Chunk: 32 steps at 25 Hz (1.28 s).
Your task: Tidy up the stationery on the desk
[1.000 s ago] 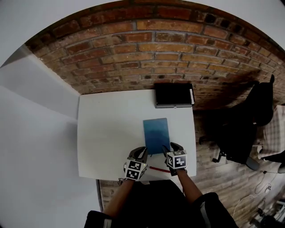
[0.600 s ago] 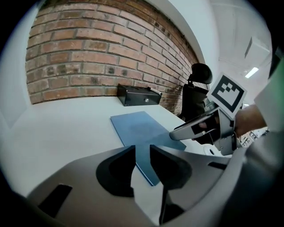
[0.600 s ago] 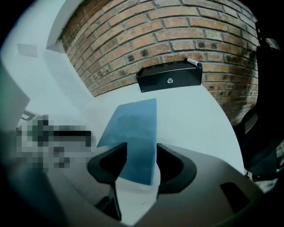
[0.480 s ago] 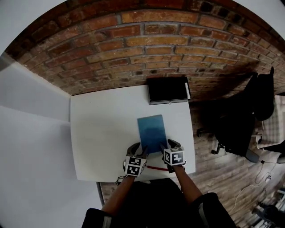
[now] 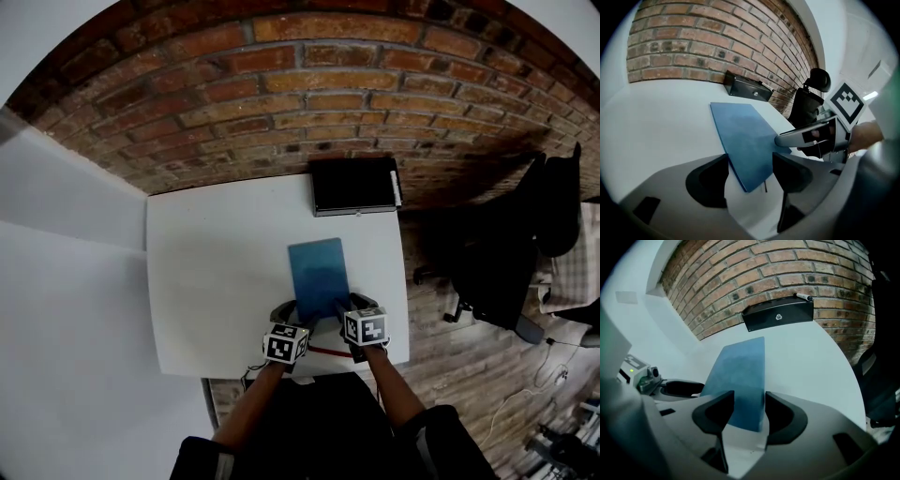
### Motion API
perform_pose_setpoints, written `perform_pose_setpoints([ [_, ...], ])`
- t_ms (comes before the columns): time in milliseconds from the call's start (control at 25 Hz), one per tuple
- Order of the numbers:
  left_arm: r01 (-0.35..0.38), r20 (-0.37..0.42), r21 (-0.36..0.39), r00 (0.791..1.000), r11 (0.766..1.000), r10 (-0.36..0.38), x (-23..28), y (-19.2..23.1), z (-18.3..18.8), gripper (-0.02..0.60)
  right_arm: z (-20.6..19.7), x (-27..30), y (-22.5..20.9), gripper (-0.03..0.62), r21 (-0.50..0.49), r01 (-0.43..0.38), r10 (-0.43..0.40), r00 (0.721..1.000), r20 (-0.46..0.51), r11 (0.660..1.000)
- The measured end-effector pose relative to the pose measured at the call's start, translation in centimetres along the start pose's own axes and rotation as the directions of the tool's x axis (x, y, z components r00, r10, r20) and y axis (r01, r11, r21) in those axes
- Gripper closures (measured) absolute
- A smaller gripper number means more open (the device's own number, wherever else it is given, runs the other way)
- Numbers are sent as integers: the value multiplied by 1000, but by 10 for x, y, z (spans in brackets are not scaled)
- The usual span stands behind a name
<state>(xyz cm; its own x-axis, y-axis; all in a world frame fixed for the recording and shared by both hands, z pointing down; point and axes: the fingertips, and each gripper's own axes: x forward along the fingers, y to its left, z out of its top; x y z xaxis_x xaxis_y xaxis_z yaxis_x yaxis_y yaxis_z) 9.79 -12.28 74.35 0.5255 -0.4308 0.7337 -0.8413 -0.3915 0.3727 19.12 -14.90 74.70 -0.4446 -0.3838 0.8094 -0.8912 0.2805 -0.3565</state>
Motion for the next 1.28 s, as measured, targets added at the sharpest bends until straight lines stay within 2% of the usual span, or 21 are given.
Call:
perform_pose_setpoints([
  [160, 10, -25, -37, 1000, 999, -11, -1, 0, -2, 296, -7, 2, 2, 396, 23, -31, 32, 999, -34, 999],
  [280, 16, -31, -37, 999, 999, -17, 0, 0, -1, 296, -5, 2, 0, 396, 92, -46, 50, 998, -42, 995],
  [440, 48, -47, -40, 998, 998, -50, -1, -1, -2, 296, -5, -1, -4, 400, 200, -63, 67, 998, -14, 978],
  [600, 60, -49, -54, 997, 997, -63, -3, 3, -2, 298, -4, -4, 1, 402, 250, -104, 102, 995, 21, 963],
  [920, 83, -63, -19, 994, 996, -84, -5, 6, -5, 298, 4, -26, 15, 407, 293, -184, 160, 981, 106, 938],
  [1080, 90, -67, 0, 994, 996, -90, -6, 5, -4, 298, 15, -43, 25, 412, 293, -266, 221, 959, 178, 918],
  [1280, 128, -81, -16, 988, 992, -129, -7, 6, -4, 298, 25, -60, 43, 429, 253, -346, 290, 928, 233, 904],
])
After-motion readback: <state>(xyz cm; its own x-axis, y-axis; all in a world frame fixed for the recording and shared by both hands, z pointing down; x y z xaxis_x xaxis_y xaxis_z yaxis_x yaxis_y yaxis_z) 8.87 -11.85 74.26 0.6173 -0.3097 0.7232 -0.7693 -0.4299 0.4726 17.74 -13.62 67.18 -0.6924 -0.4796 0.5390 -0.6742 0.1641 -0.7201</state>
